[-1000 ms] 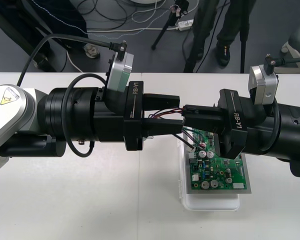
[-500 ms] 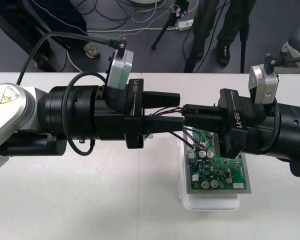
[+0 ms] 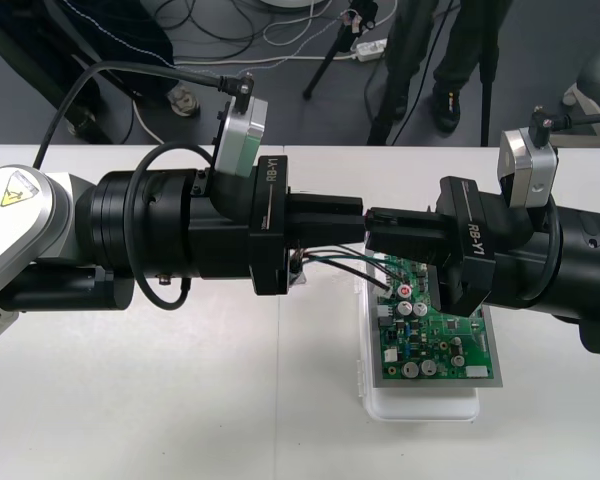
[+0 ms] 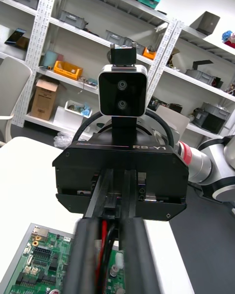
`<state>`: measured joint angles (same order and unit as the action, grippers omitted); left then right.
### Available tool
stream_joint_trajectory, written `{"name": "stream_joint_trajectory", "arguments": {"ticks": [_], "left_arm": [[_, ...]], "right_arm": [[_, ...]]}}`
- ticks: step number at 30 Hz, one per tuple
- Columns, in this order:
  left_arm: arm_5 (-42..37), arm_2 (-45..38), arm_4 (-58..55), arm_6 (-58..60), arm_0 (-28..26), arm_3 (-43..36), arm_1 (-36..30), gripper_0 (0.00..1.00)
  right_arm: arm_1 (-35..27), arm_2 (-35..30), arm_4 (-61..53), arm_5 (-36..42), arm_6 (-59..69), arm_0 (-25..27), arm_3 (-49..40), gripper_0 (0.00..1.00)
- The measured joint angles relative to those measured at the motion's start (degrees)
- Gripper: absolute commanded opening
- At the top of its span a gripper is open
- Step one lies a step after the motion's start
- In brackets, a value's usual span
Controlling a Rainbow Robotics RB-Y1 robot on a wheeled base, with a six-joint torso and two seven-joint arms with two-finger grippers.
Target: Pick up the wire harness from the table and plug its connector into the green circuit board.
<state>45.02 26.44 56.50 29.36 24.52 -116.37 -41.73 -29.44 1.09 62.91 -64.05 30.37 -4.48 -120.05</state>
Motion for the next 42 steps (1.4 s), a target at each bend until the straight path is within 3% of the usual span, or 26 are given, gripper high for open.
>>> {"name": "stream_joint_trajectory", "arguments": {"ticks": [17,19,21,22,23,24,25,42], "left_arm": [[-0.25,0.0,0.0,0.01,0.02,0.07,0.04,0.0],[-0.27,0.0,0.0,0.01,0.03,0.07,0.05,0.0],[-0.29,0.0,0.0,0.01,0.03,0.07,0.07,0.0],[-0.3,0.0,0.0,0.01,0.03,0.07,0.1,0.0],[-0.3,0.0,0.0,0.01,0.03,0.07,0.12,0.0],[-0.3,0.0,0.0,0.01,0.03,0.07,0.13,0.0],[-0.3,0.0,0.0,0.01,0.03,0.07,0.14,0.0],[-0.3,0.0,-1.49,0.01,0.03,0.09,0.19,0.0]], "right_arm": [[0.0,0.0,-0.2,0.23,0.0,0.0,0.0,0.0],[0.0,0.0,-0.21,0.24,0.0,0.0,0.0,0.14],[0.0,0.0,-0.25,0.31,0.0,0.0,0.0,0.56],[0.0,0.0,-0.31,0.42,0.0,0.0,0.0,0.66],[0.0,0.0,-0.39,0.49,0.0,0.0,0.0,0.86],[0.0,0.0,-0.44,0.64,0.0,0.0,0.0,0.96],[0.0,0.0,-0.46,0.76,0.0,0.0,0.0,1.0],[0.0,0.0,-1.58,0.96,0.0,0.01,0.0,1.0]]}}
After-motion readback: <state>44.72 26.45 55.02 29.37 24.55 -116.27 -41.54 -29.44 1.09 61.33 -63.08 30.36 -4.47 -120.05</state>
